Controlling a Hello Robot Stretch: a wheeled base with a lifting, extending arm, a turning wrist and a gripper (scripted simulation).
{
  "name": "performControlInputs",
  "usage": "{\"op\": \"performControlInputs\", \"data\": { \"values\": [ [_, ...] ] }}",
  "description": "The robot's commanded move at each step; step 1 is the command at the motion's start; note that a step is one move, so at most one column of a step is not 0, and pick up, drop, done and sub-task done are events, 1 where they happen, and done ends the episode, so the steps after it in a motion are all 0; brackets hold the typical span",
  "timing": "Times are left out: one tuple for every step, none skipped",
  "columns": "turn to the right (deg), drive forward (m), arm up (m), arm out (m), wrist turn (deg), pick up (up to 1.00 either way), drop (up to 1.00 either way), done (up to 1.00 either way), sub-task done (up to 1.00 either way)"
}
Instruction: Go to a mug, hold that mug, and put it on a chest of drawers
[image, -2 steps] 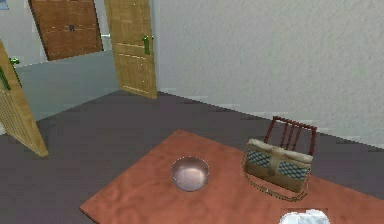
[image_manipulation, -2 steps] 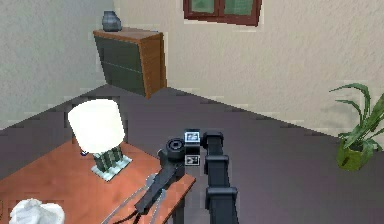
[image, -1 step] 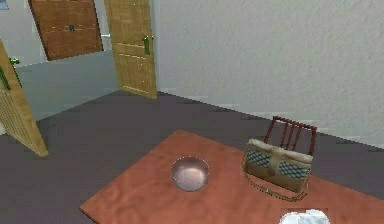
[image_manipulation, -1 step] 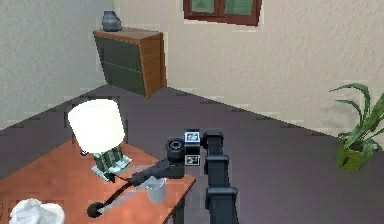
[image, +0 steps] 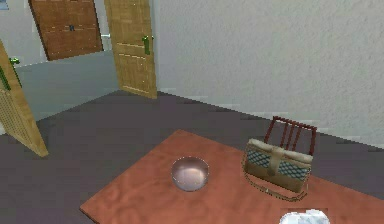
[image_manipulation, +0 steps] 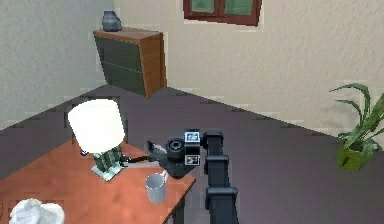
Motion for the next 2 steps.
{"op": "performControlInputs", "data": {
  "values": [
    [0.0, 0.00, 0.00, 0.00, 12.0, 0.00, 0.00, 0.00, 0.00],
    [0.0, 0.00, -0.30, 0.00, 0.0, 0.00, 0.00, 0.00, 0.00]
  ]
}}
